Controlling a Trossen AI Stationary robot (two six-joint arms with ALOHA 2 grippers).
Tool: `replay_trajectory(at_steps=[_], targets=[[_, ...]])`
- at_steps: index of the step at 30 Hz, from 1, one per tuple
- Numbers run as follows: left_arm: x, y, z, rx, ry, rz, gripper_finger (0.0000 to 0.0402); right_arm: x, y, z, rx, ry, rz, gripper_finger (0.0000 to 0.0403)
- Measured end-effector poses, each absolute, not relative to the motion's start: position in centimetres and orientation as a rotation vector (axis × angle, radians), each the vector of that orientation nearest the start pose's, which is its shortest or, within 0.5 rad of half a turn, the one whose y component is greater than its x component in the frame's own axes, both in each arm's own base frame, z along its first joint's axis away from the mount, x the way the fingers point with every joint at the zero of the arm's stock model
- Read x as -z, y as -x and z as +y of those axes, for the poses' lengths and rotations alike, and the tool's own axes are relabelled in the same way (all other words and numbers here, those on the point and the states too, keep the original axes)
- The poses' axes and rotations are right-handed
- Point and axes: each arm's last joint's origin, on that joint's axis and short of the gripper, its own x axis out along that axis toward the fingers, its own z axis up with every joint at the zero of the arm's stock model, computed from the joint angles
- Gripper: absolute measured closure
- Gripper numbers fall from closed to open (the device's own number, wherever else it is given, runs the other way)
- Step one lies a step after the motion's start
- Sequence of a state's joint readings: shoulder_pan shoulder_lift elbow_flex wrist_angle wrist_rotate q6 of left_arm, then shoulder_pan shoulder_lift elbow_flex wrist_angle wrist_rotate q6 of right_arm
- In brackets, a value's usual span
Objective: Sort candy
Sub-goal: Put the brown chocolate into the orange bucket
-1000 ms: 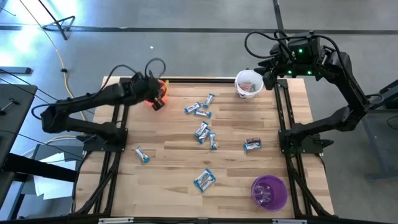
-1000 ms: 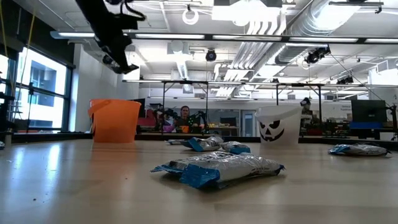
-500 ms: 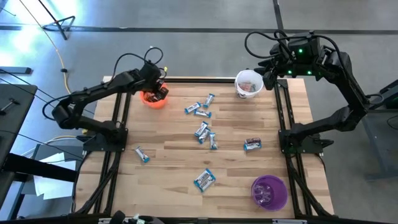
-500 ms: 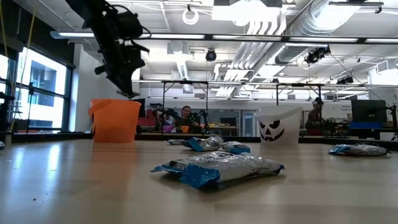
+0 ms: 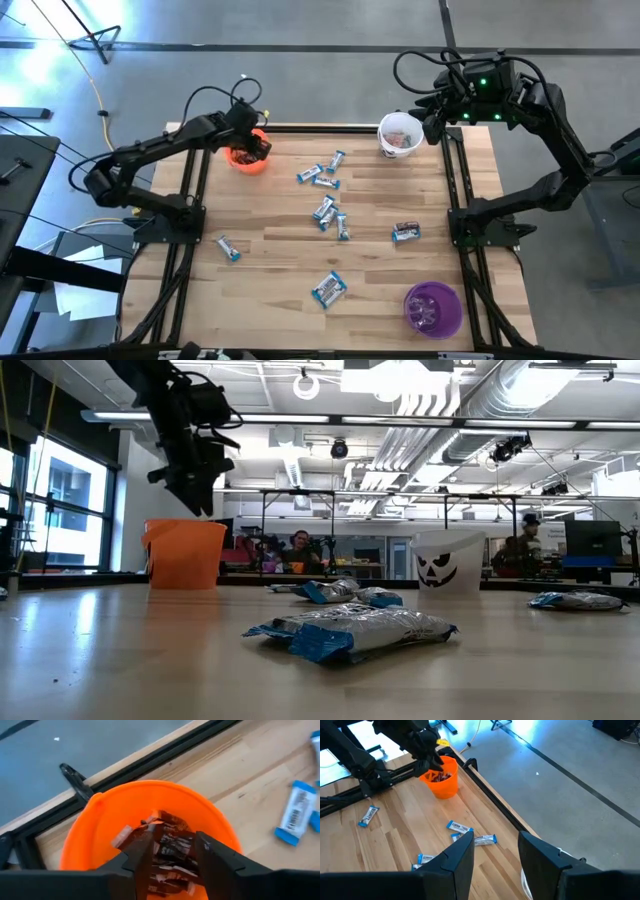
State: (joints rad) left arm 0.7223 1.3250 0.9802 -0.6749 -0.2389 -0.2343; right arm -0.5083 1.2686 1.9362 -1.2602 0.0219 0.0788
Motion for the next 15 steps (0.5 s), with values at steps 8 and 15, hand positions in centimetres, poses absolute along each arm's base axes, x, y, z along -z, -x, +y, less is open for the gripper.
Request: replay_trajectory(at_steps=[8,15], targets=[[-27.4,-18.4,15.6,-0.761,0.542,0.804,0.0268,-50.0,-15.4,-8.7,0.538,-0.219,0.562,0.0253],[-30.2,-18.0,11.4,-0.574,0.521,0.701,0.0268,-50.0,-15.4,-8.7,0.538,-0.219,0.561,0.0253]])
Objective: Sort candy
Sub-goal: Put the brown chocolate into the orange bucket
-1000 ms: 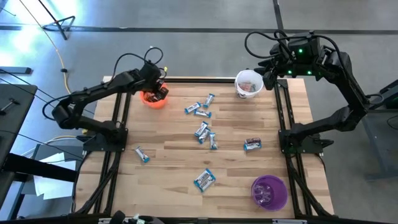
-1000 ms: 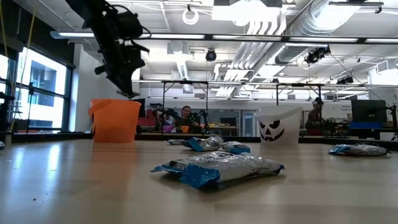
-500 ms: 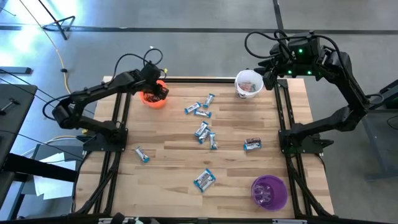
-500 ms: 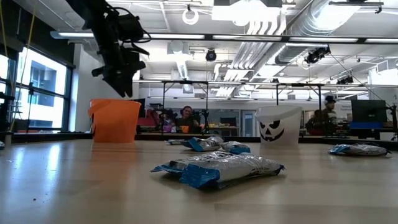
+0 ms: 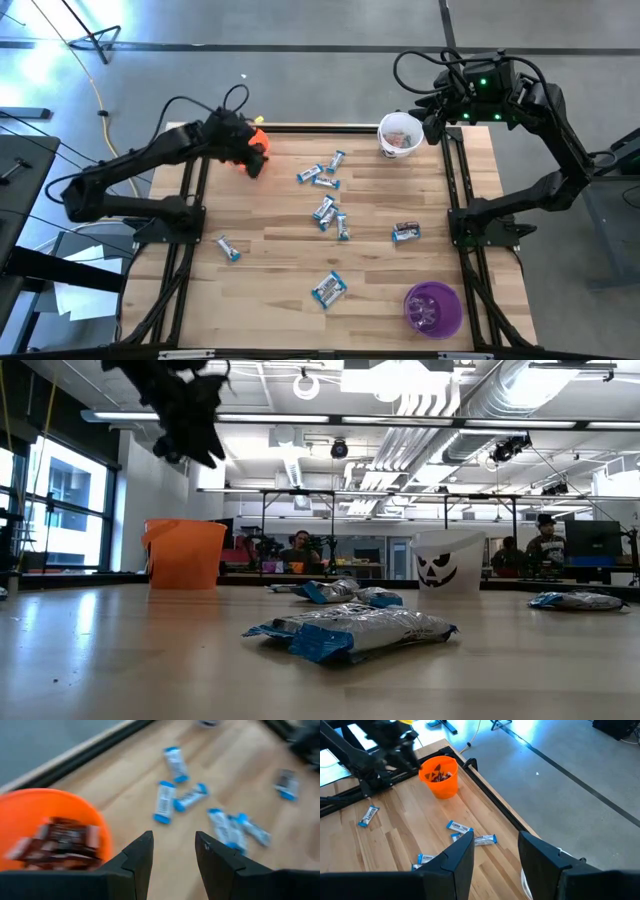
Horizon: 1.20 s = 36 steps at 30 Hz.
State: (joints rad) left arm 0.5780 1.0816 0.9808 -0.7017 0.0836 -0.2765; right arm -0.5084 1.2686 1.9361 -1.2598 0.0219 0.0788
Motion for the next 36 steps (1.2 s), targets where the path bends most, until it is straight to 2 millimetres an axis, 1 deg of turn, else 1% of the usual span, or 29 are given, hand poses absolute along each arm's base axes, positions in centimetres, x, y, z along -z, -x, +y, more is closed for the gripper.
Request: replay_trajectory(at_steps=[5,8,12,16,19,22,26,32,36], targets=[[-31.8,-17.8,7.4,-0.436,0.502,0.653,0.0268,-50.0,-15.4,-8.7,0.538,-0.219,0.561,0.0253],[-32.2,-18.0,5.1,-0.364,0.486,0.644,0.0268,-50.0,-15.4,-8.7,0.538,-0.219,0.562,0.0253],[-32.1,-18.7,2.2,-0.295,0.447,0.666,0.0268,-50.0,-15.4,-8.7,0.538,-0.219,0.562,0.0253],[-31.5,-19.8,-0.6,-0.252,0.41,0.704,0.0268,-50.0,-15.4,-8.7,0.538,-0.219,0.561,0.0253],[-30.8,-20.5,-2.3,-0.235,0.383,0.729,0.0268,-50.0,-15.4,-8.7,0.538,-0.219,0.562,0.0253],[-30.3,-21.5,-3.4,-0.227,0.369,0.732,0.0268,-50.0,-15.4,-8.7,0.538,-0.219,0.562,0.0253],[-29.3,-22.7,-4.2,-0.226,0.374,0.757,0.0268,-50.0,-15.4,-8.7,0.538,-0.219,0.562,0.0253],[-27.2,-24.5,-5.0,-0.251,0.406,0.835,0.0268,-50.0,-15.4,-8.7,0.538,-0.219,0.562,0.0253],[-25.8,-25.0,-5.7,-0.245,0.465,0.936,0.0268,-50.0,-15.4,-8.7,0.538,-0.219,0.562,0.0253]])
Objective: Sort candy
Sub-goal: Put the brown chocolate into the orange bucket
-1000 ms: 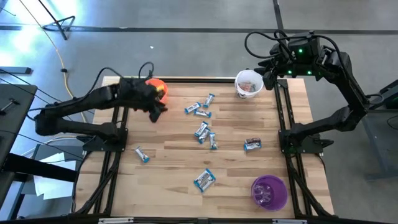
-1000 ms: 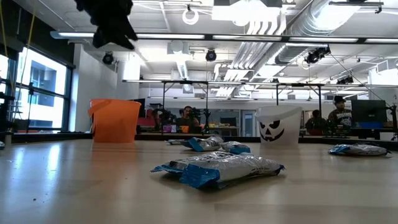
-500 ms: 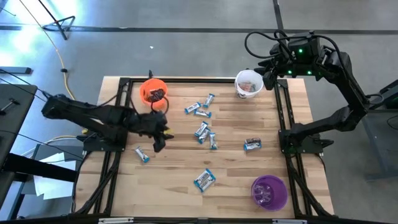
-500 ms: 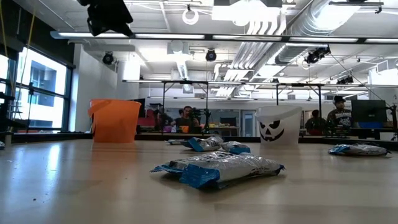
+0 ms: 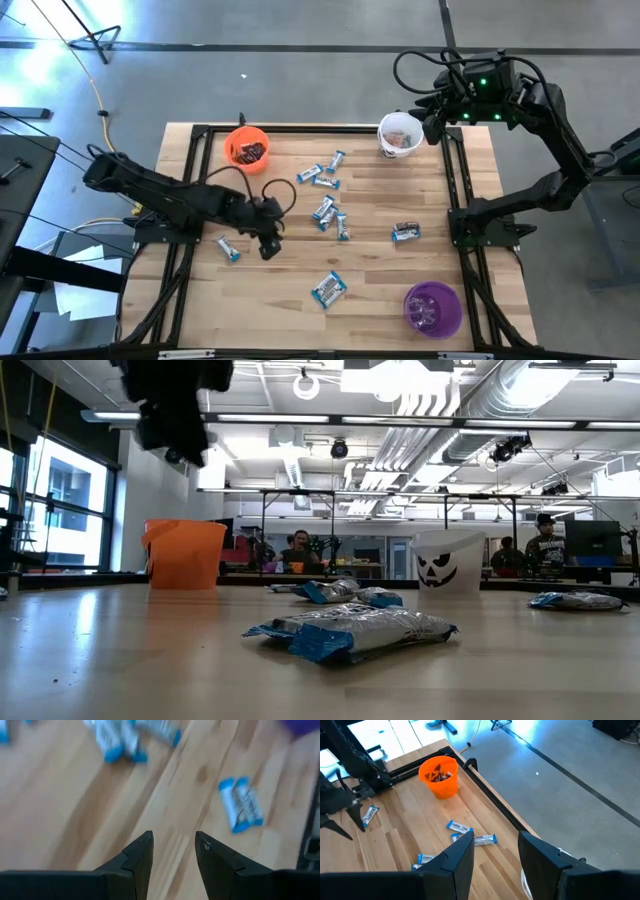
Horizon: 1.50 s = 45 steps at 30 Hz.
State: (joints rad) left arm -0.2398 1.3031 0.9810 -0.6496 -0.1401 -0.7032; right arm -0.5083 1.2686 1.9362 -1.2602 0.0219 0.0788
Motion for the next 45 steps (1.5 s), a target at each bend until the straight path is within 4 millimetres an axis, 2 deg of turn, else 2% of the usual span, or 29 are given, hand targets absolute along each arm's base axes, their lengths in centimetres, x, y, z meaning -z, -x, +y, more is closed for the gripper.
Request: replay_trajectory(at_steps=[5,10,16,20,28,42,45], targets=[[-24.8,-23.6,-7.1,-0.324,0.542,1.076,0.0268,-50.0,-15.4,-8.7,0.538,-0.219,0.562,0.0253],[-24.5,-22.2,-8.7,-0.466,0.633,1.086,0.0261,-50.0,-15.4,-8.7,0.538,-0.219,0.562,0.0253],[-23.9,-21.5,-9.4,-0.641,0.756,1.096,0.0226,-50.0,-15.4,-8.7,0.538,-0.219,0.562,0.0253],[-23.8,-21.6,-9.9,-0.683,0.83,1.055,0.02,-50.0,-15.4,-8.7,0.538,-0.219,0.561,0.0253],[-23.8,-21.8,-11.0,-0.652,0.867,1.018,0.0188,-50.0,-15.4,-8.7,0.538,-0.219,0.561,0.0253],[-25.0,-23.8,-12.1,-0.441,0.809,0.788,0.0188,-50.0,-15.4,-8.7,0.538,-0.219,0.561,0.0253],[-24.7,-24.4,-12.5,-0.424,0.821,0.775,0.0188,-50.0,-15.4,-8.7,0.538,-0.219,0.562,0.0253]])
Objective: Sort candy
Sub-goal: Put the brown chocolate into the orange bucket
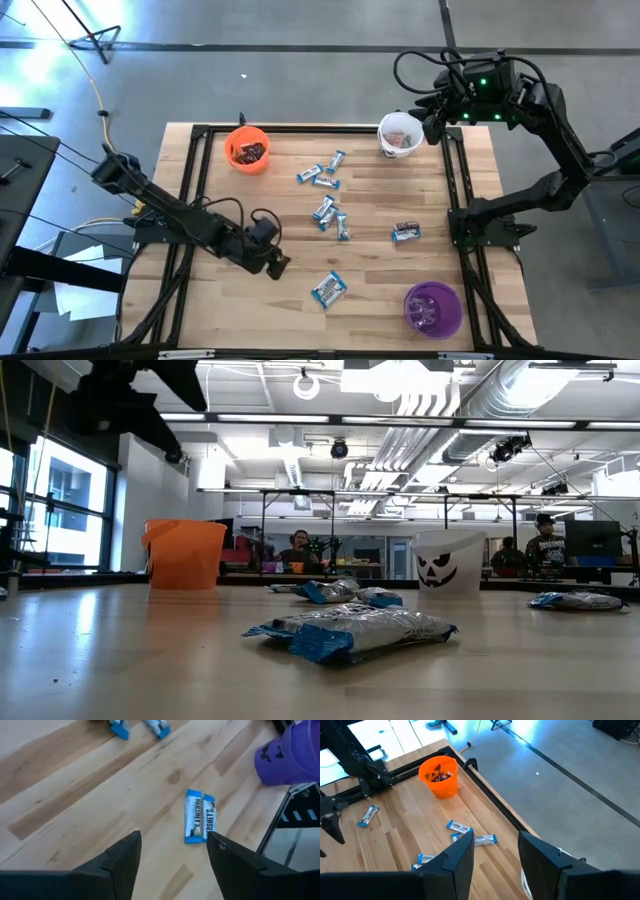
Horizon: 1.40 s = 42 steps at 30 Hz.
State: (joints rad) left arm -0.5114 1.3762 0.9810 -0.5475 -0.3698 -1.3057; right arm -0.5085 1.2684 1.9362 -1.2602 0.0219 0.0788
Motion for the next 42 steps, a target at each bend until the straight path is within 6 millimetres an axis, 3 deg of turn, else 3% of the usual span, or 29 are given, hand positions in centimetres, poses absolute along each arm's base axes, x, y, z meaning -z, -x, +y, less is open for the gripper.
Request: replay_trajectory(at_steps=[11,27,30,36,42], targets=[[-21.4,-28.2,-13.5,-0.383,0.923,0.776,0.0188,-50.0,-15.4,-8.7,0.538,-0.219,0.562,0.0253],[-23.0,-28.8,-13.4,-0.305,0.778,0.62,0.0188,-50.3,-15.8,-8.9,0.542,-0.229,0.523,0.0253],[-23.0,-29.0,-12.9,-0.332,0.753,0.602,0.0188,-50.3,-16.4,-9.1,0.532,-0.279,0.498,0.0253],[-23.0,-29.8,-10.7,-0.382,0.662,0.58,0.0188,-50.2,-17.5,-10.1,0.679,-0.35,0.442,0.0253],[-23.8,-30.3,-7.8,-0.418,0.587,0.55,0.0188,-49.5,-18.5,-10.6,0.722,-0.587,0.412,0.0253]])
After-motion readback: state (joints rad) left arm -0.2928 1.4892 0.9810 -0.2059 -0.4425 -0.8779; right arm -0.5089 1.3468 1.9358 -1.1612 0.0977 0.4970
